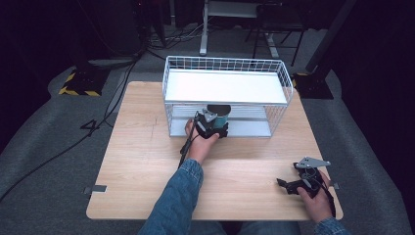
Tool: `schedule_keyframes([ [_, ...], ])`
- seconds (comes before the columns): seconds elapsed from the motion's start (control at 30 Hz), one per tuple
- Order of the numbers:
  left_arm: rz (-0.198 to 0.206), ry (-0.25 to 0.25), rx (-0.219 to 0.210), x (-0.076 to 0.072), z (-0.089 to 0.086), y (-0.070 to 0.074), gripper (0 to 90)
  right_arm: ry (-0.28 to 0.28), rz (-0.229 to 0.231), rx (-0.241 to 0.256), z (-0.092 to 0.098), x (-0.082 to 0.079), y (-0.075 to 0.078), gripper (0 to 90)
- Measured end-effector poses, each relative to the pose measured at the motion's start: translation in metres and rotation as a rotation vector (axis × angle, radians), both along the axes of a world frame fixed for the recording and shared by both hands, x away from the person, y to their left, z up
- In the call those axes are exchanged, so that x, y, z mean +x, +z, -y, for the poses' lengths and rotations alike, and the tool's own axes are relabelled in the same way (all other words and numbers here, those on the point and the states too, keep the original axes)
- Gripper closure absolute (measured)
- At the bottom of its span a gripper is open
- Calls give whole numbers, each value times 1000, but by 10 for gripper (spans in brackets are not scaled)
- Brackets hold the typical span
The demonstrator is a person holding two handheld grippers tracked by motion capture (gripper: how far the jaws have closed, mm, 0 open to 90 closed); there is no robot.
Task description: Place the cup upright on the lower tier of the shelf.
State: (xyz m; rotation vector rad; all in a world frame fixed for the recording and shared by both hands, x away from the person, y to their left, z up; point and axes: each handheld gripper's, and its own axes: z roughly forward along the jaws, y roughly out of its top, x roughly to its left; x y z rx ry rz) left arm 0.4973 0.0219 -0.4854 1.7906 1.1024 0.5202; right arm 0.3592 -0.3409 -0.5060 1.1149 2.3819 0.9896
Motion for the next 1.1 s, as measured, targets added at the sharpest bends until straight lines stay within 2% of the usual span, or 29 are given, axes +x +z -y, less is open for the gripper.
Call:
schedule_keyframes([
  [0.53,42,-29,-23,-34,-15,21,153,0,0,0,0,0,0,0],
  [0.67,54,-45,-7,-45,-20,30,153,0,0,0,0,0,0,0],
  [0.83,51,-57,-9,-61,-25,41,153,0,0,0,0,0,0,0],
  [1.0,77,-74,8,-78,-34,51,153,0,0,1,0,0,0,0],
  [1.1,64,-86,10,-88,-40,55,153,0,0,1,0,0,0,0],
])
